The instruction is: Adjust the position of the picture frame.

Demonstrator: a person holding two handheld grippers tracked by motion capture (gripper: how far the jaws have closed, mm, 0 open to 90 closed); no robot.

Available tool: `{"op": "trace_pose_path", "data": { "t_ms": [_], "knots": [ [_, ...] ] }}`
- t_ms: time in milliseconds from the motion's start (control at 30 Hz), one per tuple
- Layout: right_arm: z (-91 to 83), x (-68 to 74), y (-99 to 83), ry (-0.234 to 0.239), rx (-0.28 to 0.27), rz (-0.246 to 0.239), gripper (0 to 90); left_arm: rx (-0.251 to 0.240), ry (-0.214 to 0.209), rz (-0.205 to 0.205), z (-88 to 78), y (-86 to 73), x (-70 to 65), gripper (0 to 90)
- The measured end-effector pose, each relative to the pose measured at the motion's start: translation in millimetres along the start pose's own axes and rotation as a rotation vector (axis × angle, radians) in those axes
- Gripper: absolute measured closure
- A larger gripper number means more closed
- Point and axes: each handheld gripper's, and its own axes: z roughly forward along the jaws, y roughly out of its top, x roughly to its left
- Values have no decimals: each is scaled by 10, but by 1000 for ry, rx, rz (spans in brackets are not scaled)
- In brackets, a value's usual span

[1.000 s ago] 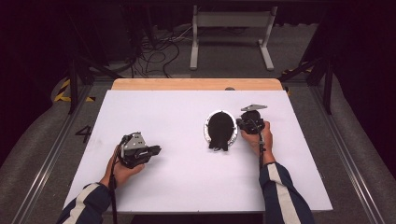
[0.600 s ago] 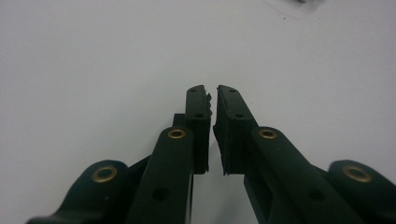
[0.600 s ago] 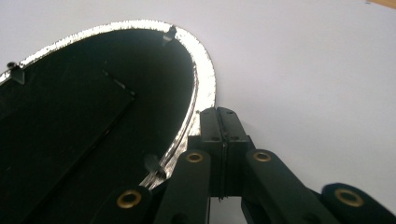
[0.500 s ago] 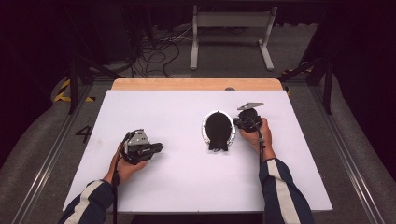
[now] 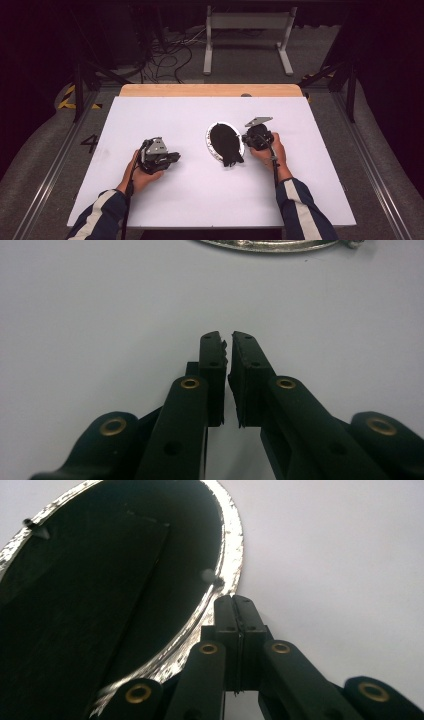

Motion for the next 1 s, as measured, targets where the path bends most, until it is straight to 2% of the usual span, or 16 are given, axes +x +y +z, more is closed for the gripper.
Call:
{"op": "trace_pose_path", "data": {
  "t_ms": [100, 233, 333, 433, 467, 533, 567, 667, 767, 1000],
  "knots": [
    [-68, 71, -64, 12, 3, 9, 900, 9, -6, 8, 17, 3, -23, 835],
    [-166, 162, -150, 26, 11, -5, 900, 13, -12, 9, 17, 7, -50, 834],
    [-243, 259, -219, 29, 16, -31, 900, 12, -13, 18, 13, 14, -55, 834],
    [-331, 387, -302, 70, -17, -62, 900, 15, -13, 19, 20, 17, -66, 836],
    [-331, 387, -302, 70, -17, -62, 900, 15, -19, 16, 29, 17, -73, 836],
    [-352, 455, -337, 54, -13, -101, 900, 23, -24, 21, 39, 19, -85, 836],
    [-356, 464, -355, 52, -15, -112, 900, 22, -29, 18, 43, 20, -94, 836],
    [-369, 450, -409, 84, -36, -104, 900, 19, -46, 13, 67, 38, -124, 837],
    [-371, 463, -416, 88, -41, -114, 900, 18, -56, 14, 92, 64, -149, 838],
    [-382, 559, -424, 122, -45, -141, 900, 21, -102, 42, 281, 202, -306, 839]
  ]
}}
